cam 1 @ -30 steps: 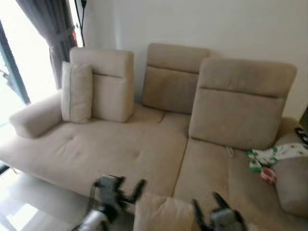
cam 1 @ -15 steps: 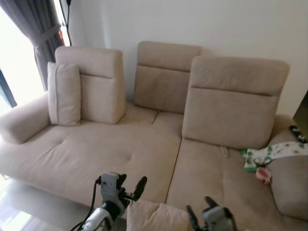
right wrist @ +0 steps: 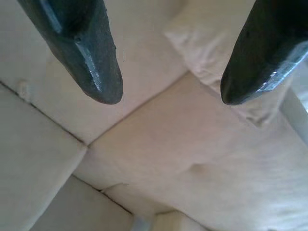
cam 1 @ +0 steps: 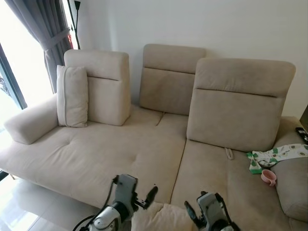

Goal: Move the pillow to the sofa from floor

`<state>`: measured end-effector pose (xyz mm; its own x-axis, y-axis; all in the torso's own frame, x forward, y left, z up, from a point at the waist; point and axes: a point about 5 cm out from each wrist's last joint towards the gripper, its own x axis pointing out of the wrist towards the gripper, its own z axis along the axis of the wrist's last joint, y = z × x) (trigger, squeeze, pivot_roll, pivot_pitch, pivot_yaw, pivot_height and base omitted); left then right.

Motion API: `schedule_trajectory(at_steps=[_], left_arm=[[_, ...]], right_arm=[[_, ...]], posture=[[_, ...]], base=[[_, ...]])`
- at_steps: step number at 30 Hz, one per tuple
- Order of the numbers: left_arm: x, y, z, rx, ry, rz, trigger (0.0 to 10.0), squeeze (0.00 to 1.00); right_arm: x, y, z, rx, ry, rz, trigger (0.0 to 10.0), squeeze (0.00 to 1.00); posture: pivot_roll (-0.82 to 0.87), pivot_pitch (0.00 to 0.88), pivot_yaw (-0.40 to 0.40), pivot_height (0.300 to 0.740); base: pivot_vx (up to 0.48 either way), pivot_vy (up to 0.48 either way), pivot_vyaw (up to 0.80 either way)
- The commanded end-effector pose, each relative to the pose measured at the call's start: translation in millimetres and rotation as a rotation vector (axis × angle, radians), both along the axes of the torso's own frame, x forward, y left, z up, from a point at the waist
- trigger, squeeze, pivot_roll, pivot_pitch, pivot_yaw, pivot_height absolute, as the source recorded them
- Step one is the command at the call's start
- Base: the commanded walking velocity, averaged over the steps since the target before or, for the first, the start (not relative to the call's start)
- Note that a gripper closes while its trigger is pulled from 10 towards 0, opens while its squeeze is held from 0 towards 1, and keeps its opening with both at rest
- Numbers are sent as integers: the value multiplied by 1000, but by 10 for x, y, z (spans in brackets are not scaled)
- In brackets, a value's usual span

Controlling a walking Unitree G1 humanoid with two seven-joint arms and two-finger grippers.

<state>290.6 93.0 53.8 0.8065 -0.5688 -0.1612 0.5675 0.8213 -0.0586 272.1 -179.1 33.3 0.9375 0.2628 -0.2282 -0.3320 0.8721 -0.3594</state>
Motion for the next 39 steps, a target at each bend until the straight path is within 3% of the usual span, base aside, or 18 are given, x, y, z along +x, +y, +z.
schedule_trajectory(at_steps=[1,3,7,16,24,39], left_arm=[[2,11,-37,33,22,-14,10000,0],[3,-4,-41,46,23,-18,10000,0],[20,41,2,27,-3,55,10000,0],[46,210,21,-23,-16,167,10000,0],[127,215,108,-107,-33,212,10000,0],[156,145,109,-132,-24,220,10000,0]], right_arm=[[-18,-4,-61,-16,30,-5,10000,0],[32,-27,-46,-18,29,-22,10000,0],[105,7,153,27,-87,-12,10000,0],[-20,41,174,74,-168,-26,10000,0],[-76,88,238,95,-237,3,10000,0],[-123,108,271,108,-278,2,10000,0]], posture=[[-1,0,40,740],[7,0,41,740],[25,23,46,740],[33,20,50,740],[21,0,43,740],[5,0,31,715]], base=[[0,0,0],[0,0,0],[0,0,0],[0,0,0],[0,0,0],[0,0,0]])
